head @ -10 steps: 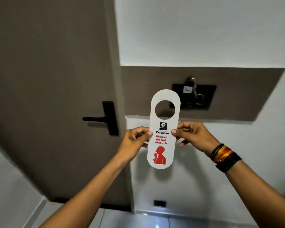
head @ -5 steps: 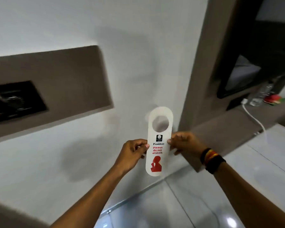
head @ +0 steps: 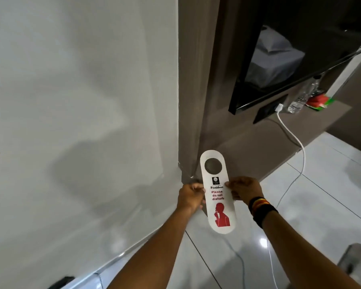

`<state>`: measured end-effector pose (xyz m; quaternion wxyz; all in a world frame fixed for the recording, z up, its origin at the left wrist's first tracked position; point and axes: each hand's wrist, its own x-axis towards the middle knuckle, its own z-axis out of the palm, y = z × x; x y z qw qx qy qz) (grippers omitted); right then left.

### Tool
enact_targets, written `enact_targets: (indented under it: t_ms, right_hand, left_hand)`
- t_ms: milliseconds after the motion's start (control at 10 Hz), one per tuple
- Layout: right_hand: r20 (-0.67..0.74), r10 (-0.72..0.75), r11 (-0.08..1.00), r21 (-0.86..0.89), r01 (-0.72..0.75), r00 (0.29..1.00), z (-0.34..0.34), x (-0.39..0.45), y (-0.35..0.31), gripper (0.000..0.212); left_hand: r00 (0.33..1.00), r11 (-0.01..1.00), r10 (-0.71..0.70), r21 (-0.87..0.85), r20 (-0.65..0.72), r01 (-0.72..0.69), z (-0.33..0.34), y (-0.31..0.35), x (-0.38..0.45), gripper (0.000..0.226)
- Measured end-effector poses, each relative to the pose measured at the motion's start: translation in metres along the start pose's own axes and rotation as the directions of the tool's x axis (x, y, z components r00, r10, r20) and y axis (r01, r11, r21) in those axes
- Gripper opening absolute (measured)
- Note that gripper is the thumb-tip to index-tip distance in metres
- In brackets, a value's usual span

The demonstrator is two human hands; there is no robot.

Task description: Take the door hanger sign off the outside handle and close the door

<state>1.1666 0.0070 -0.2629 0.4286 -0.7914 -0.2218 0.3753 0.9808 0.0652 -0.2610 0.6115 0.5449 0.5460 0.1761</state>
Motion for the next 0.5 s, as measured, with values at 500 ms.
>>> enact_targets:
  t_ms: [500]
  right_hand:
    - [-0.102,-0.590,0.630,-0.679,0.377,0.801,0.062,0.029,-0.003,0.047]
  left_hand:
    - [0.814,0.597,0.580,0.700,-0.039,-0.392,0.002,-0.001,0.022,0.042]
